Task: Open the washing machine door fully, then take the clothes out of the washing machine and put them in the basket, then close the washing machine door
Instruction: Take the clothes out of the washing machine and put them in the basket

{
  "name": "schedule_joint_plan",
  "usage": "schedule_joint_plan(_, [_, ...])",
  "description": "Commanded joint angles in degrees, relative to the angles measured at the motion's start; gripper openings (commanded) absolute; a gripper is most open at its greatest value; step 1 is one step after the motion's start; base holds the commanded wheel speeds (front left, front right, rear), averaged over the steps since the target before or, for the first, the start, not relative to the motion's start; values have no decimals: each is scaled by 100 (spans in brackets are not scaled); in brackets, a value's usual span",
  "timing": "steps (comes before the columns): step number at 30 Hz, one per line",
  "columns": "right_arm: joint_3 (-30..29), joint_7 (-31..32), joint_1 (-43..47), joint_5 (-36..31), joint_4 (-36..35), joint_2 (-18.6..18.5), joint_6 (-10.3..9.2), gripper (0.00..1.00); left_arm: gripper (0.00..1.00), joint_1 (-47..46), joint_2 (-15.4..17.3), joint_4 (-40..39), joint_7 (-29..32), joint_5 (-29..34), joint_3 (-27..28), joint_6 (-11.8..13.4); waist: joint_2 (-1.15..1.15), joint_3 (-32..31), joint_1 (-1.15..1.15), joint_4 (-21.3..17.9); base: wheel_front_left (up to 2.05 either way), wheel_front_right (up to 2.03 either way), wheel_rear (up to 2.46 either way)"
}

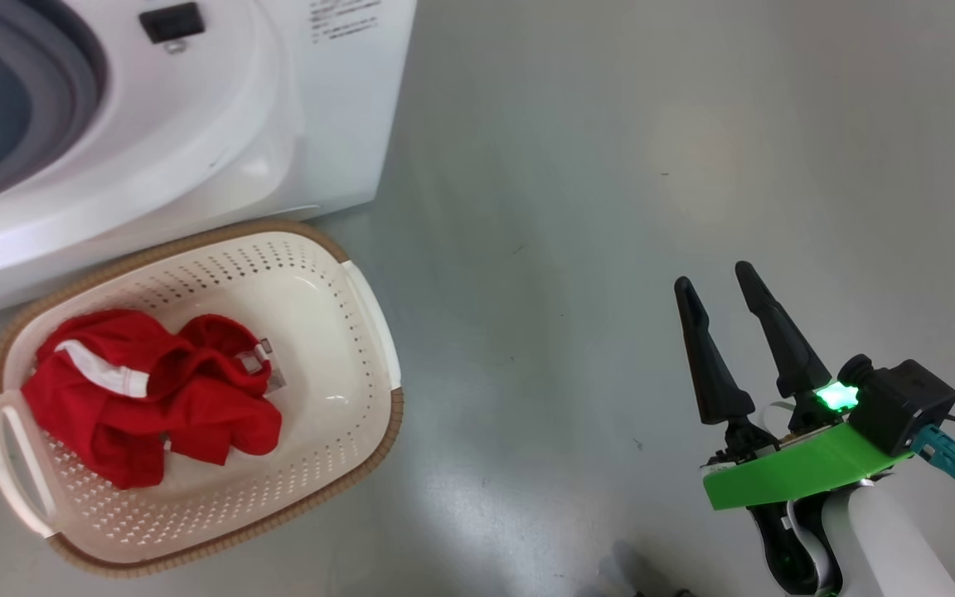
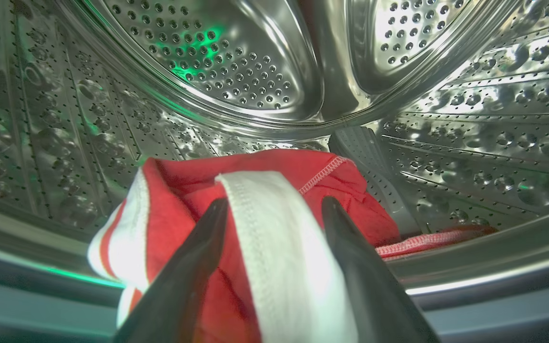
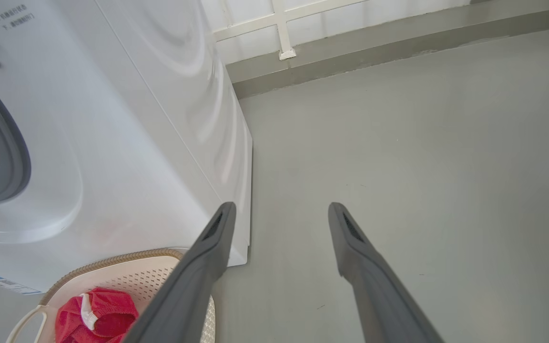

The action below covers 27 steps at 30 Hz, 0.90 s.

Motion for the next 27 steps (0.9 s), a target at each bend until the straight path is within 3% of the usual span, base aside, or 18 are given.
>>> schedule_joint_plan(1, [143,-37,-22,49,-150,-42,28,100,100,-29,401,-17,-28,50,12,40,0,57,0,-73,0,0,0])
schedule_joint_plan(3, [182,-37,-21,53,-153,-42,28,100,100,-66,485,76,-28,83,-24,61,0,70,0,-118,0,0,0])
schedule_joint_plan(4, [188,-37,-17,54,-156,-42,28,100,93,-84,514,109,-28,80,-28,61,0,72,0,-130,0,0,0])
schedule_joint_plan(5, [187,-37,-12,56,-160,-42,28,100,49,-99,541,142,-28,79,-34,65,0,78,0,-139,0,0,0])
schedule_joint_plan(6, [181,-37,-9,57,-167,-42,28,100,35,-116,555,178,-28,71,-34,71,0,84,0,-142,0,0,0])
schedule_joint_plan(7, [172,-37,-6,58,-173,-42,28,100,0,-135,559,209,-28,66,-41,71,0,89,0,-140,0,0,0])
schedule_joint_plan(14, [90,-37,-25,45,-165,-42,28,100,0,-130,446,64,-28,-29,-47,49,0,60,0,-25,0,0,0])
schedule_joint_plan(27, [7,-37,-43,-71,-67,-42,28,100,0,619,-133,-853,-28,-505,286,-90,0,-322,0,308,0,0,0])
